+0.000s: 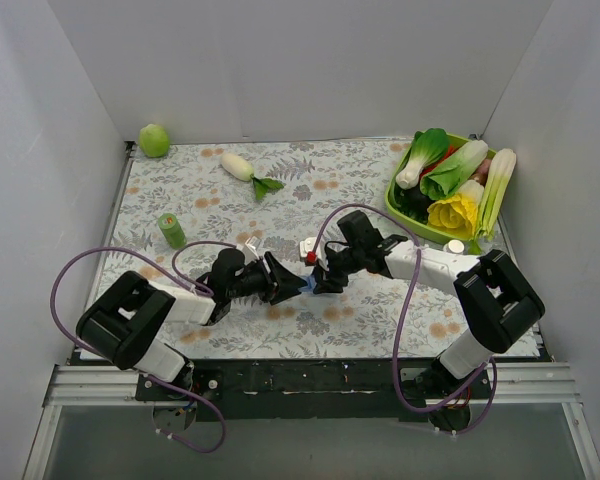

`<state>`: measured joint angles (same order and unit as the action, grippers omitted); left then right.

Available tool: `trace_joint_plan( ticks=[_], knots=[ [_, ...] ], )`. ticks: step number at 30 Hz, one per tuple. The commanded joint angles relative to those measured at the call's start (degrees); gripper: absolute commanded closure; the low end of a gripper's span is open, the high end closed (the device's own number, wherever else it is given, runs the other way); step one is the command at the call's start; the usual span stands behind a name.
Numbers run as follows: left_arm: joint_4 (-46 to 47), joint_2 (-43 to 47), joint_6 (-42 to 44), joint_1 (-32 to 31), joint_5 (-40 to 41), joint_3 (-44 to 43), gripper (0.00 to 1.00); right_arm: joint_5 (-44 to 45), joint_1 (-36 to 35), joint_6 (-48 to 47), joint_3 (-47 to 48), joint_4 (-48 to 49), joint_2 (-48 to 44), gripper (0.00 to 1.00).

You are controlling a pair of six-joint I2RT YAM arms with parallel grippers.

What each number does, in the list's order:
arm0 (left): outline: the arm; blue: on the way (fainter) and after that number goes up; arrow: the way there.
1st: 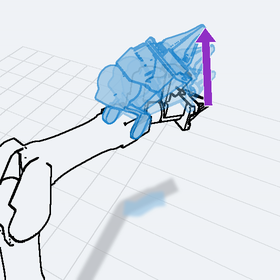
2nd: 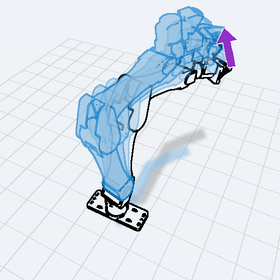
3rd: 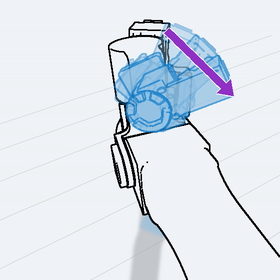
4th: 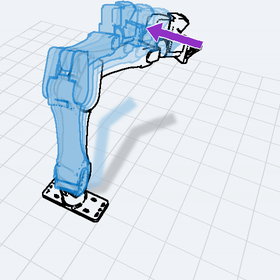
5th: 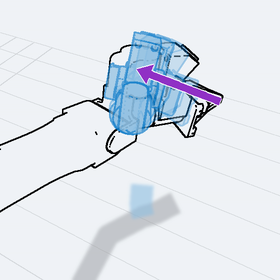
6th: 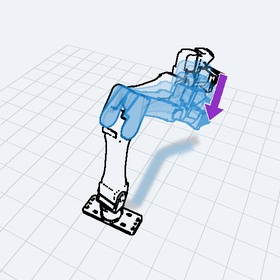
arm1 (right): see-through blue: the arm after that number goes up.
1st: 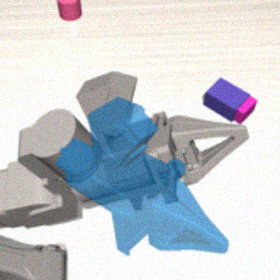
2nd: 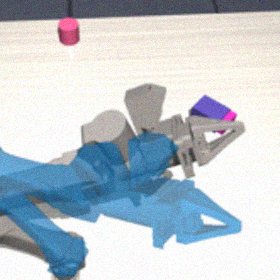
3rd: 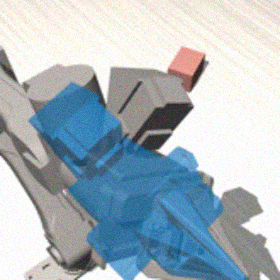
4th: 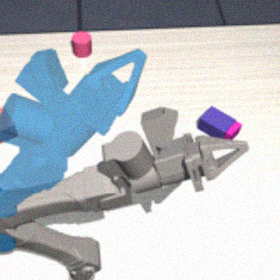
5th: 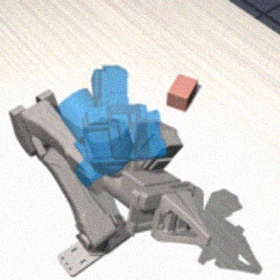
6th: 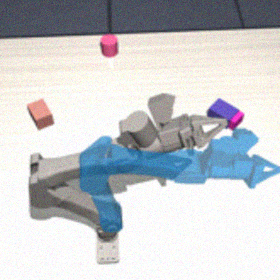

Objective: Sort the pills into containers

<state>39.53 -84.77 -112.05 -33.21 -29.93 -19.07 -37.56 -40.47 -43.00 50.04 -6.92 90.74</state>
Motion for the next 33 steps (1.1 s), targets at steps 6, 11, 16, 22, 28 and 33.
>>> trace_joint_plan(
  ticks=[6,11,16,22,28,33],
  knots=[
    [7.2,-1.2,-1.8,0.2,-4.7,0.3,0.72,-1.7,0.3,3.0,0.8,2.9,-1.4,0.79],
    [3.4,-1.4,-0.4,0.2,-4.3,-1.0,0.66,-2.2,0.3,3.2,0.2,2.8,-2.1,0.8],
    [2.8,-1.3,-0.9,0.2,-3.6,-1.3,0.59,-2.0,0.3,3.0,0.0,2.9,-2.4,0.8],
    [1.9,-1.1,-1.2,0.3,-2.5,-1.9,0.61,-2.0,0.2,2.9,-0.3,3.1,-2.7,0.81],
    [-0.4,-0.8,-0.7,0.3,-2.0,-2.8,0.62,-1.8,0.0,2.4,-0.5,3.1,-3.2,0.81],
    [-2.4,-0.6,-0.7,0.3,-1.0,-3.4,0.62,-1.7,-0.6,2.5,-0.7,3.4,-3.6,0.82]
  ],
)
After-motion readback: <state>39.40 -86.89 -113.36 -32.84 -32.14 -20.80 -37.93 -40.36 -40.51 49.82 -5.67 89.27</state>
